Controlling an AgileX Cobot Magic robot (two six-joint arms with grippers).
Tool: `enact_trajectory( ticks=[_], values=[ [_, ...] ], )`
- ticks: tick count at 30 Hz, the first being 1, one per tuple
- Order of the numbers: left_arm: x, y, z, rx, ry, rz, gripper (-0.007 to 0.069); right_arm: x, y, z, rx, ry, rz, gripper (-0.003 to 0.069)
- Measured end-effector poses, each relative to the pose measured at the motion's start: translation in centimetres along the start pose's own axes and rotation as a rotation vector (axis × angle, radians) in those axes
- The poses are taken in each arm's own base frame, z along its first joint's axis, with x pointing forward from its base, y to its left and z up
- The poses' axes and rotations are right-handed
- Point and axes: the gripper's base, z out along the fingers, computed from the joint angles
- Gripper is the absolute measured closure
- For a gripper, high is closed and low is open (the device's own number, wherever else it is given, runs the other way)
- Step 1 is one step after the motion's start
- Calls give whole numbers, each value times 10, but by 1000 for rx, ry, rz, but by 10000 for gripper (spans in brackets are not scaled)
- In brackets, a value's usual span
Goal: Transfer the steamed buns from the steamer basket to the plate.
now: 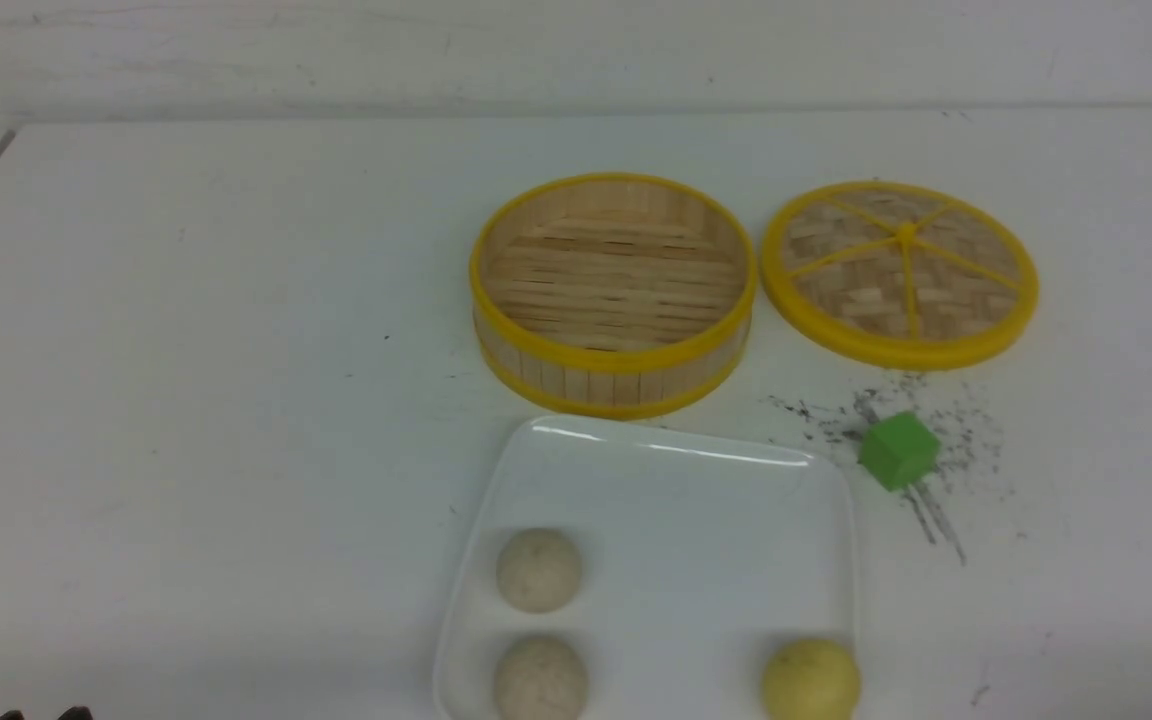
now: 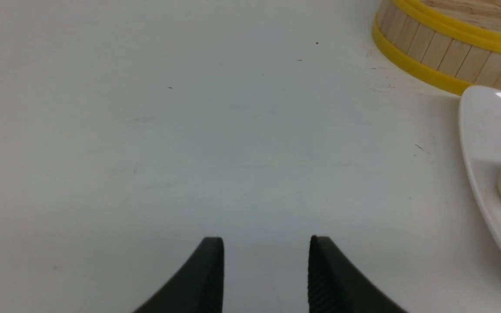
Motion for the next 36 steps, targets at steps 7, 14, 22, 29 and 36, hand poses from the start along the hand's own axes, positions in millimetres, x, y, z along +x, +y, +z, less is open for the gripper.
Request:
enact_trajectory(
  ticks=[7, 14, 22, 29, 36],
  values=[
    [0, 0, 0, 0, 0, 0, 324, 0, 0, 0, 0, -1, 1, 419],
    [0, 0, 0, 0, 0, 0, 324, 0, 0, 0, 0, -1, 1, 419],
    [0, 0, 0, 0, 0, 0, 324, 0, 3, 0, -36, 6, 32, 419],
    [0, 0, 0, 0, 0, 0, 324, 1, 8, 0, -133, 19, -52, 419],
    [0, 0, 0, 0, 0, 0, 324, 1, 9, -1, -144, 20, -60, 419]
  ],
)
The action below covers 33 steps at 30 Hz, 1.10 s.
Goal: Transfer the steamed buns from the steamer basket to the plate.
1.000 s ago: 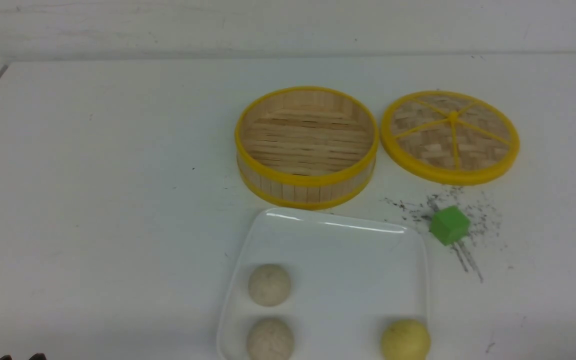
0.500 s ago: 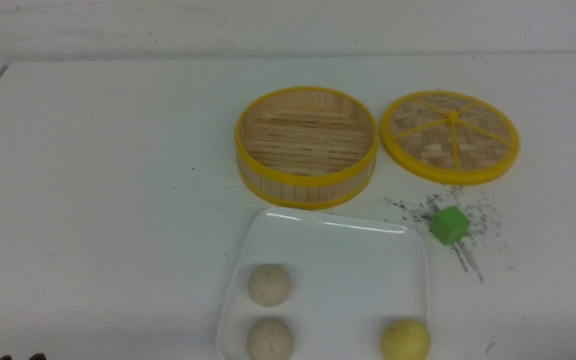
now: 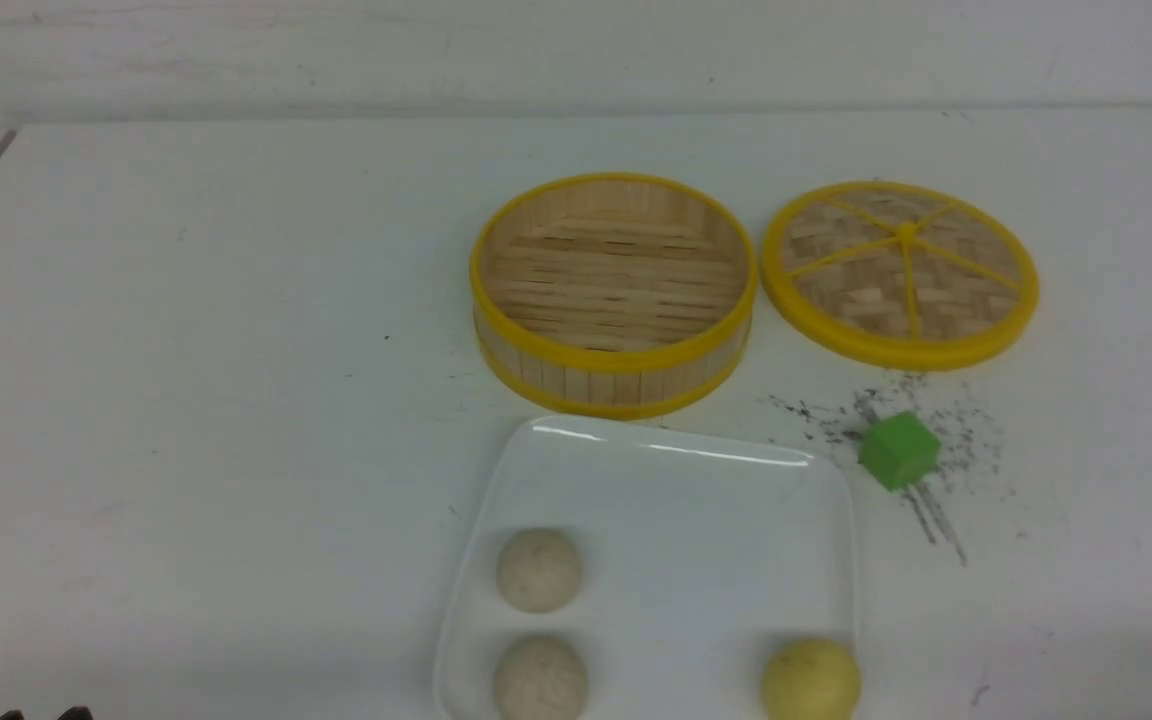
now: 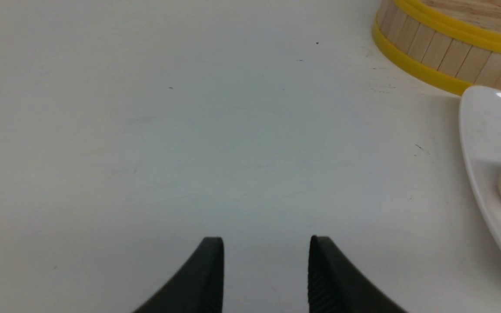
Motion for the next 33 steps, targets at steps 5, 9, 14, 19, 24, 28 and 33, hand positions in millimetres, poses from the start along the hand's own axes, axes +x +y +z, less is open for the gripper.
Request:
enact_trajectory(
  ticks=[5, 9, 14, 19, 24, 28, 33],
  values=[
    [0, 0, 0, 0, 0, 0, 324, 0, 0, 0, 2, 0, -4, 419],
    [0, 0, 0, 0, 0, 0, 324, 0, 0, 0, 5, -1, -12, 419],
    [0, 0, 0, 0, 0, 0, 324, 0, -1, 0, 6, -1, -14, 419],
    [0, 0, 0, 0, 0, 0, 324, 0, -1, 0, 6, -1, -14, 419],
    [0, 0, 0, 0, 0, 0, 324, 0, -1, 0, 7, -2, -16, 419],
    [0, 0, 0, 0, 0, 0, 324, 0, -1, 0, 7, -2, -16, 419],
    [0, 0, 0, 0, 0, 0, 324, 0, -1, 0, 7, -2, -16, 419]
  ],
)
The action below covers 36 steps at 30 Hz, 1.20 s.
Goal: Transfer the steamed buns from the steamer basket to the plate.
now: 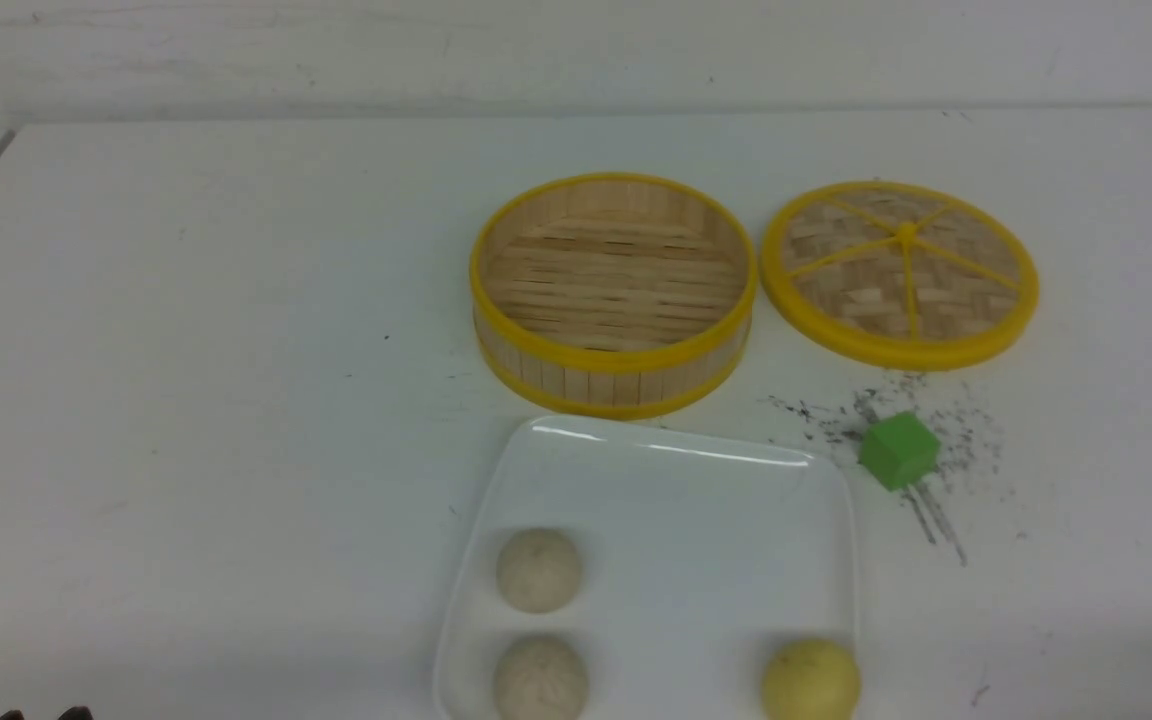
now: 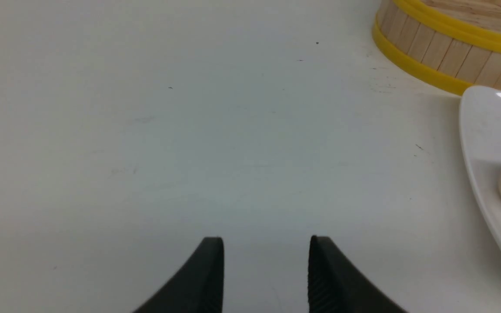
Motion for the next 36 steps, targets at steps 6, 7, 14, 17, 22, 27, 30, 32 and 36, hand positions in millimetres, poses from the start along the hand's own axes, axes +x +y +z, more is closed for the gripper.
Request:
enact_trajectory(
  ticks=[6, 7, 14, 17, 22, 27, 30, 32, 36],
  values=[
    [0, 0, 0, 0, 0, 0, 324, 0, 0, 0, 0, 0, 0, 419],
    [0, 0, 0, 0, 0, 0, 324, 0, 0, 0, 0, 0, 0, 419],
    [0, 0, 0, 0, 0, 0, 324, 0, 0, 0, 0, 0, -5, 419],
    [0, 0, 0, 0, 0, 0, 324, 0, 0, 0, 0, 0, -20, 419],
    [0, 0, 0, 0, 0, 0, 324, 0, 0, 0, 0, 0, -22, 419],
    [0, 0, 0, 0, 0, 0, 324, 0, 0, 0, 0, 0, -22, 419],
    [0, 0, 0, 0, 0, 0, 324, 0, 0, 0, 0, 0, -23, 419],
    [0, 0, 0, 0, 0, 0, 324, 0, 0, 0, 0, 0, -23, 419],
    [0, 0, 0, 0, 0, 0, 324, 0, 0, 0, 0, 0, -23, 419]
  ],
)
